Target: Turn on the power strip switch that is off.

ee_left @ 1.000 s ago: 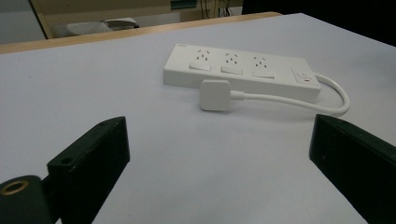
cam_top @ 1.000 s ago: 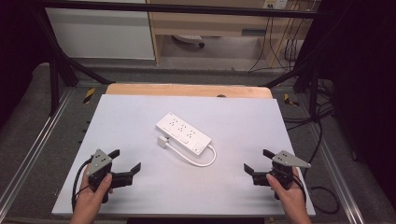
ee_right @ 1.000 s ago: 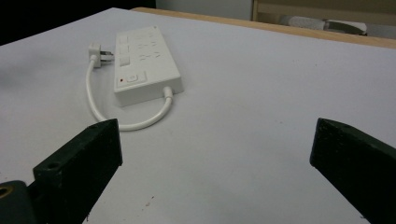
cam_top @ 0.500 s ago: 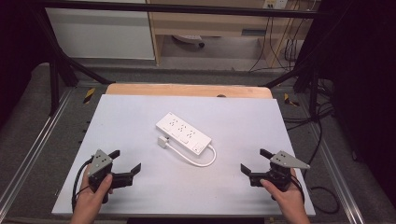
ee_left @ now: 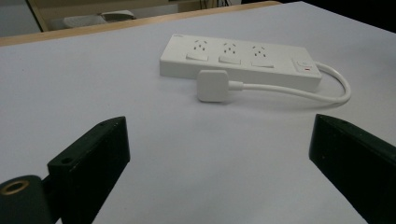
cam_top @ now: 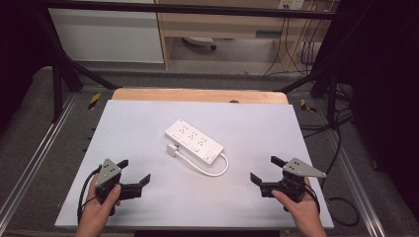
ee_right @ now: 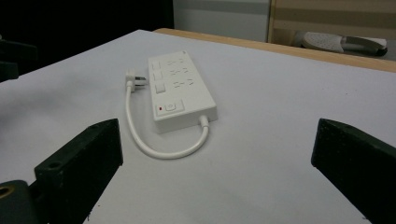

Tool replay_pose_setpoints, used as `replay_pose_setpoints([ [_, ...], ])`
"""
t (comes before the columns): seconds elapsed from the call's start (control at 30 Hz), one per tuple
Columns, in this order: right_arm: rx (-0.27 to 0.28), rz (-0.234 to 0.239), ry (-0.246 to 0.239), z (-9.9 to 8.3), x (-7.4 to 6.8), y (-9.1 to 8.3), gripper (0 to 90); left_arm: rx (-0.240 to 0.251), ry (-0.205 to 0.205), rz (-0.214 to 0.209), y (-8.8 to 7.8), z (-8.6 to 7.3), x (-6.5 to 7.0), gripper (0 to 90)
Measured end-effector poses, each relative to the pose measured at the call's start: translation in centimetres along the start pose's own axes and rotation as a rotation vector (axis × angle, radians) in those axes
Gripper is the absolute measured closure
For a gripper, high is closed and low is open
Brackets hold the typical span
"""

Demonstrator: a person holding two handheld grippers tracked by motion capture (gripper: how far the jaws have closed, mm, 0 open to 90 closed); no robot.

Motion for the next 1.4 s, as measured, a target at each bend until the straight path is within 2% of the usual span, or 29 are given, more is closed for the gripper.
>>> replay_pose_setpoints([
  [0.67,-0.026,0.034,-0.034,2.0,-0.8,1.5,4.3,-0.021,0.009,-0.007,0.4,-0.3,0.3,5.2],
  [1.0,-0.043,0.037,-0.043,2.9,-1.1,2.5,5.3,-0.024,0.009,-0.006,0.3,-0.4,0.3,5.3],
  [1.1,-0.037,0.041,-0.03,3.5,-1.2,3.0,6.2,-0.027,0.0,-0.005,0.4,-0.4,0.3,5.4],
  [1.4,-0.058,0.031,0.006,3.9,-1.1,4.3,8.6,-0.013,0.016,-0.029,0.3,-0.1,0.9,5.5],
])
Point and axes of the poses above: each handheld gripper's, and its own axes: y roughly forward along the jaws, z roughly out of its top, x roughly to its right, the point moved 6 cm from there along y, roughly forward along the jaws, and after that the axes turned 8 degrees about z, right-handed, at the moved point
